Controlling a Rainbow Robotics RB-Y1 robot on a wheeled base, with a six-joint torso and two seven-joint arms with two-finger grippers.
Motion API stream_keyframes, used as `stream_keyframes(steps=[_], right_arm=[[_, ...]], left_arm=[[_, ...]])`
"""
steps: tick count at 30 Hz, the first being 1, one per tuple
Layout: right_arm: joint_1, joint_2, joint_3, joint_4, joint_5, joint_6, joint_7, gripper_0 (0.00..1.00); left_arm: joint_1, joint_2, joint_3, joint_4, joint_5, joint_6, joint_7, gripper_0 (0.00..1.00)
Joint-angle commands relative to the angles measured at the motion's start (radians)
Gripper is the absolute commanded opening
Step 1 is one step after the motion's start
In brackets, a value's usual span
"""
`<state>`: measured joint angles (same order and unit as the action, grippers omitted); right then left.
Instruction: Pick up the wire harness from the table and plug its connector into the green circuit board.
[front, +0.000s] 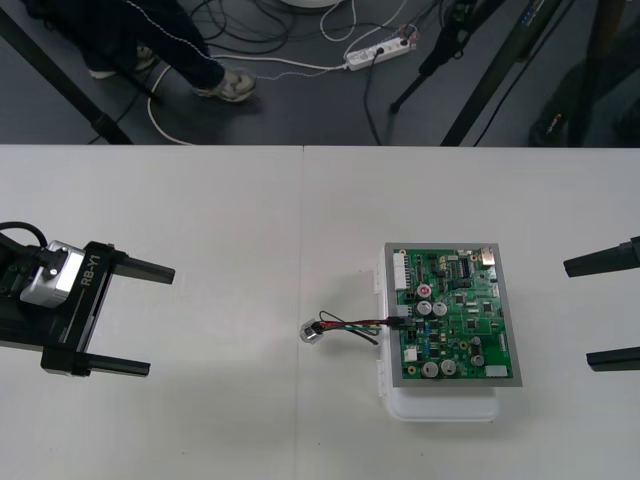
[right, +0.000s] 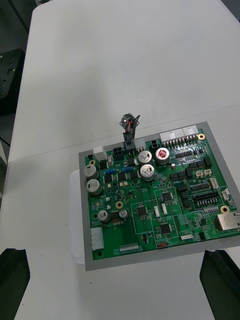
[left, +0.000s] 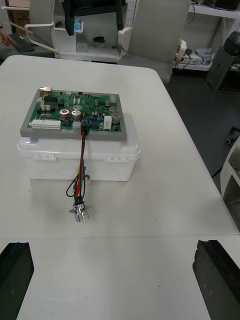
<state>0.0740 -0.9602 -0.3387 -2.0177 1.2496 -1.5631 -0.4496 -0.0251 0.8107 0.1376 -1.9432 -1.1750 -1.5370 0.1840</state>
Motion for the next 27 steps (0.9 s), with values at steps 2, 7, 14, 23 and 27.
stream_keyframes(steps=[2,7,14,23,27], right_arm=[[0.015,0.004,-0.026,-0.006,0.005,-0.008,0.034,1.00],[0.015,0.004,-0.026,-0.006,0.005,-0.008,0.034,1.00],[0.015,0.004,-0.026,-0.006,0.005,-0.008,0.034,1.00],[0.015,0.004,-0.026,-0.006,0.005,-0.008,0.034,1.00],[0.015,0.004,-0.026,-0.006,0.005,-0.008,0.034,1.00]], left_arm=[[0.021,0.038,0.028,-0.031,-0.003,-0.034,0.041,0.94],[0.021,0.038,0.028,-0.031,-0.003,-0.034,0.041,0.94],[0.021,0.038,0.028,-0.031,-0.003,-0.034,0.041,0.95],[0.021,0.038,0.028,-0.031,-0.003,-0.034,0.041,0.94],[0.021,0.038,0.028,-0.031,-0.003,-0.034,0.041,0.94]])
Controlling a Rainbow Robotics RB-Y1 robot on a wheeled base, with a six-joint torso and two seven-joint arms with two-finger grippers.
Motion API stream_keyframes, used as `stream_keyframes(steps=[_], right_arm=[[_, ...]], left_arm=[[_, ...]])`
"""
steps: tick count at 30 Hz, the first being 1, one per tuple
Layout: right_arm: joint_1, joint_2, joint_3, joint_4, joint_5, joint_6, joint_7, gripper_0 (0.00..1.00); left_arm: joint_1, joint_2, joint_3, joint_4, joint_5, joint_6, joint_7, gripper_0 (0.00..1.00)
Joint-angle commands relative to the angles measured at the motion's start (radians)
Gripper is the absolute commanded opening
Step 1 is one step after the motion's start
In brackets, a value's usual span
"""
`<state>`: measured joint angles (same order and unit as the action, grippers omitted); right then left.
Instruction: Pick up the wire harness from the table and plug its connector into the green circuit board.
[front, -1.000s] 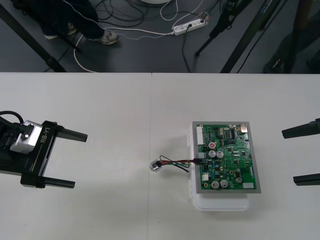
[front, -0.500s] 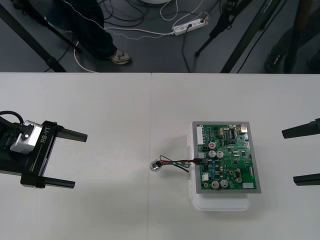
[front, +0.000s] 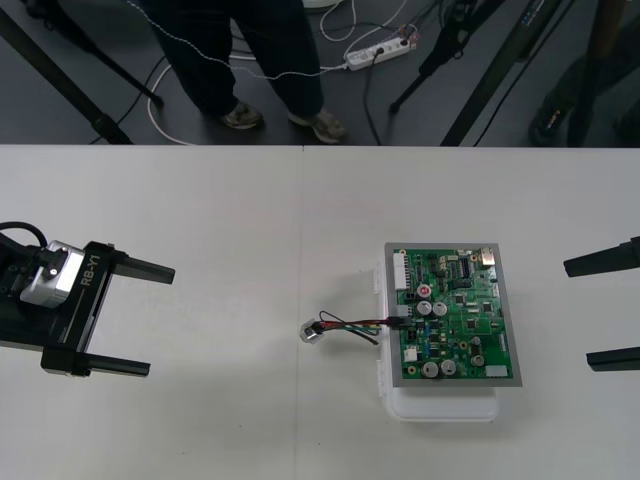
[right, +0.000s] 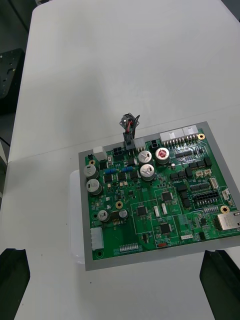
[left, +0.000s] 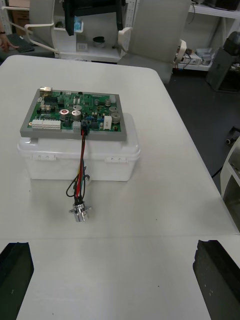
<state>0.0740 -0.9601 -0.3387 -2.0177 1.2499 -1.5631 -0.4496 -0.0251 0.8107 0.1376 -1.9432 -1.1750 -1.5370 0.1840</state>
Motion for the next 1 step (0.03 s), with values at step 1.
stream_keyframes(steps=[1], right_arm=[[0.015,0.004,-0.026,-0.006,0.005,-0.008,0.034,1.00]], left_arm=[[0.021,0.038,0.028,-0.031,-0.003,-0.034,0.041,0.94]])
